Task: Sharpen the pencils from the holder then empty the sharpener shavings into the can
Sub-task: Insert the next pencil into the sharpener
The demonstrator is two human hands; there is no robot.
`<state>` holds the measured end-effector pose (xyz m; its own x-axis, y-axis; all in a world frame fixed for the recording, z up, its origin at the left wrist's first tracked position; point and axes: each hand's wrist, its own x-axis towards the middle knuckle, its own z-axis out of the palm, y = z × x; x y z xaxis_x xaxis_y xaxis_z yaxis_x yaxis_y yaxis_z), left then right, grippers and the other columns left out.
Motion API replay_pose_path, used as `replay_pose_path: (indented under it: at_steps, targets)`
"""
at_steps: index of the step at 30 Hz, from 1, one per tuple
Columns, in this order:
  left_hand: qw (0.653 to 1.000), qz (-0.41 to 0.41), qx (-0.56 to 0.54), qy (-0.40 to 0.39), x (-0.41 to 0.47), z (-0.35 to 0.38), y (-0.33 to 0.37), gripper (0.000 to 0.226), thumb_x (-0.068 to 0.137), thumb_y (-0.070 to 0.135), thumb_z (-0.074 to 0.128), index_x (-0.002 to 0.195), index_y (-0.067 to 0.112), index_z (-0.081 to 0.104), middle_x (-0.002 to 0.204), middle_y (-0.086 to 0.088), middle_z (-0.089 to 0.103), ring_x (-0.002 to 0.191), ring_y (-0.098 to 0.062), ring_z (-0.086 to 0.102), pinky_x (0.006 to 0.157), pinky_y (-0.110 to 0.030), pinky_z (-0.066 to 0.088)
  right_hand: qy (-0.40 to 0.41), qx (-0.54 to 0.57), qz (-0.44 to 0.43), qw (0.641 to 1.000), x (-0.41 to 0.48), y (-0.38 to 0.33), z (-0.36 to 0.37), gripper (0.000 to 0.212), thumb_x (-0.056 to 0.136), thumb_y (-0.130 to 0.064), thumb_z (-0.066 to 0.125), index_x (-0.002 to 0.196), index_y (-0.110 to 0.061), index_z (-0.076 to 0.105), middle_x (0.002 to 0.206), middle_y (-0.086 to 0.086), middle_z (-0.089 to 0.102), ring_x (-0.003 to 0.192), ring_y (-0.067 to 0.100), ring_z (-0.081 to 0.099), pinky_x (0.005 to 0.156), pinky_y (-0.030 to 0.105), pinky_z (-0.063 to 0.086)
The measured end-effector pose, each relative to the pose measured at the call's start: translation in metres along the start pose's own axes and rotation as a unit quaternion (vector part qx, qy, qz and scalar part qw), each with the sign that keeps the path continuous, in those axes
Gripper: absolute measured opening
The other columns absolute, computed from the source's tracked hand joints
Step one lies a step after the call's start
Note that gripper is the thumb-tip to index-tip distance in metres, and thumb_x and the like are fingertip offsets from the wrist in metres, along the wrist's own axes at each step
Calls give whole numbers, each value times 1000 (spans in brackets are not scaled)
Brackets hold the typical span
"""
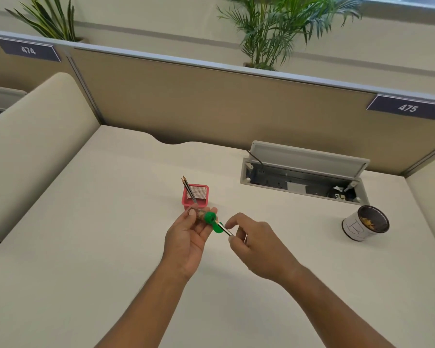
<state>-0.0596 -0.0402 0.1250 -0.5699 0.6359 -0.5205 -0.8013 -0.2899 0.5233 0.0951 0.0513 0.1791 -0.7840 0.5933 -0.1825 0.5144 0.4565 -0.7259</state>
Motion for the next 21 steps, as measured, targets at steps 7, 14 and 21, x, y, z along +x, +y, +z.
replay_pose_path:
  at_steps: [7, 14, 21]
  targets:
    - [999, 0, 30, -11, -6, 0, -7, 39, 114, 10, 43, 146, -13, 49, 140, -38, 62, 113, -36, 78, 86, -39, 67, 7, -36, 1, 999, -7, -2, -4, 20, 100, -25, 56, 119, -32, 61, 76, 1, 68, 71, 21, 62, 69, 43, 55]
    - [997, -5, 72, -16, -9, -2, -7, 35, 112, 11, 49, 144, -2, 55, 131, -30, 71, 116, -42, 76, 99, -50, 62, -7, -100, 17, 995, -10, -7, -11, 24, 101, -36, 62, 125, -40, 64, 100, -9, 70, 89, 12, 62, 82, 33, 55]
    - [997, -6, 75, -10, -9, -5, -15, 32, 111, 8, 50, 142, 1, 58, 131, -30, 72, 116, -42, 76, 101, -51, 60, 30, -155, 34, 987, -9, -12, 2, 18, 96, -32, 70, 97, -26, 53, 92, -4, 61, 79, 15, 56, 68, 30, 49]
